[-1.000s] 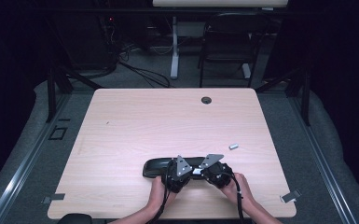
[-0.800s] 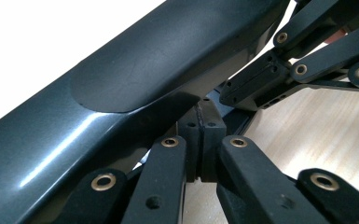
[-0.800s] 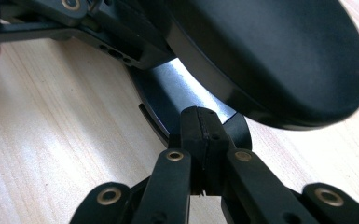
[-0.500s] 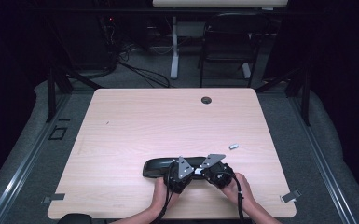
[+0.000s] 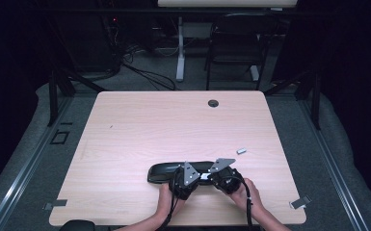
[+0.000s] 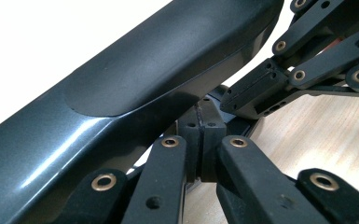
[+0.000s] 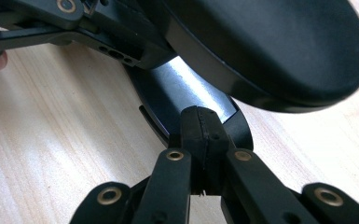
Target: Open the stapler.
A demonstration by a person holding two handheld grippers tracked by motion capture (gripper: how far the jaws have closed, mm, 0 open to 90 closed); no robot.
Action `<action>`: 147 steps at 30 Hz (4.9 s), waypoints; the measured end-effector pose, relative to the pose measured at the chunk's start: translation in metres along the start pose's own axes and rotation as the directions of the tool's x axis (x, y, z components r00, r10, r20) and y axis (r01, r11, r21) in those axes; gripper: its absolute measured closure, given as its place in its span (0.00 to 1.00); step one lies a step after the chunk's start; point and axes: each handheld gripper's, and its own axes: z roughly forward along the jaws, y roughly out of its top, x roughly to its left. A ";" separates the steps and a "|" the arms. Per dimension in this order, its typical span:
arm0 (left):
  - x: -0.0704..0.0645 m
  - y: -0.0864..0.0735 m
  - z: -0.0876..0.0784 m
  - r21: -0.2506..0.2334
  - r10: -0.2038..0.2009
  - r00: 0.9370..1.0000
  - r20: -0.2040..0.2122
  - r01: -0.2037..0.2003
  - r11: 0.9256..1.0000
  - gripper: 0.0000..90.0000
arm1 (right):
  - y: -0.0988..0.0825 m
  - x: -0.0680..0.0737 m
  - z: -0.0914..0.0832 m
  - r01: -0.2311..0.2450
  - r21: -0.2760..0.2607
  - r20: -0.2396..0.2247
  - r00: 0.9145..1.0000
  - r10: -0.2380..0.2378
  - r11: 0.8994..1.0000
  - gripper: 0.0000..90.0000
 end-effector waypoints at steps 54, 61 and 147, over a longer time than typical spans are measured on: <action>-0.009 0.000 0.012 -0.067 -0.048 0.999 -0.015 0.046 0.997 1.00 | -0.011 0.001 0.001 -0.031 -0.085 -0.005 1.000 0.031 0.996 1.00; -0.009 -0.001 0.011 -0.070 -0.050 0.998 -0.027 0.048 0.996 1.00 | -0.011 0.001 0.001 -0.030 -0.090 -0.003 1.000 0.030 0.995 1.00; -0.005 -0.003 0.009 -0.109 -0.006 0.999 -0.032 0.003 0.994 1.00 | -0.018 0.002 0.004 -0.051 -0.154 0.007 0.999 0.053 0.987 1.00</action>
